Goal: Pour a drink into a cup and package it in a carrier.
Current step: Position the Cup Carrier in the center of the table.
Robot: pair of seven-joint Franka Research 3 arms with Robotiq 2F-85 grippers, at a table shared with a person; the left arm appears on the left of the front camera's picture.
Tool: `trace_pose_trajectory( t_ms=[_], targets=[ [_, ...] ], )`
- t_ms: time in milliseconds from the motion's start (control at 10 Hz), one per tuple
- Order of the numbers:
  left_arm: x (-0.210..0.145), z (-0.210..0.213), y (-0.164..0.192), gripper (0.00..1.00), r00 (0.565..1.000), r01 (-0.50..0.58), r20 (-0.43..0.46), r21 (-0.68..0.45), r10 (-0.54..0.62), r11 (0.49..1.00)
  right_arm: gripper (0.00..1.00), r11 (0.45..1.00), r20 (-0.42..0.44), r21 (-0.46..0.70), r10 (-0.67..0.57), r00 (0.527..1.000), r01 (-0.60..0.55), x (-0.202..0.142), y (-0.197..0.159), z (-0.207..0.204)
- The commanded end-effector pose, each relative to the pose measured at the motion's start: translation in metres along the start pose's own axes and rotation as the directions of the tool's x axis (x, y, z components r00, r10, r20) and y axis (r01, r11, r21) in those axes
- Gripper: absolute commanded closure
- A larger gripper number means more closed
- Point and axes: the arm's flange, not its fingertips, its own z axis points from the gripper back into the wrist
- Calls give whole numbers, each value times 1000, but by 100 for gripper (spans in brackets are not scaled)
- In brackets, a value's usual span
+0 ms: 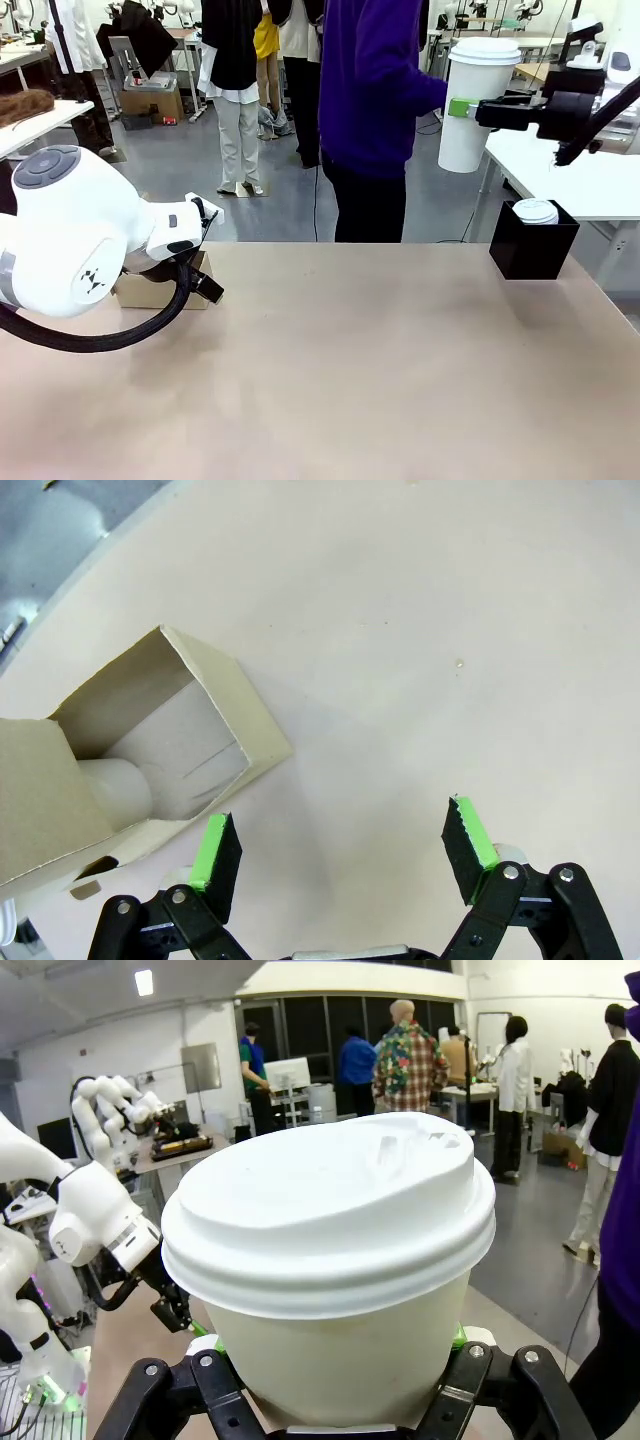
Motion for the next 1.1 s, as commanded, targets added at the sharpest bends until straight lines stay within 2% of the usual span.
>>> trace_pose_trajectory(
  t_ms=[0,200,400,700,1000],
  targets=[
    [-1,0,0,0,1000,-2,1,-2,2,1000,20,1000,7,5,18,1000,-18,4,0,-2],
    [0,0,0,0,1000,0,0,0,0,1000,20,1000,7,5,18,1000,-18,4,0,-2],
    [21,30,4,0,997,-62,-47,7,62,998,20,1000,7,5,18,1000,-18,4,0,-2],
    [50,91,-2,0,980,-163,-108,52,167,985,20,1000,7,5,18,1000,-18,4,0,-2],
    [87,152,19,0,955,-267,-105,111,279,957,20,1000,7,5,18,1000,-18,4,0,-2]
  ],
)
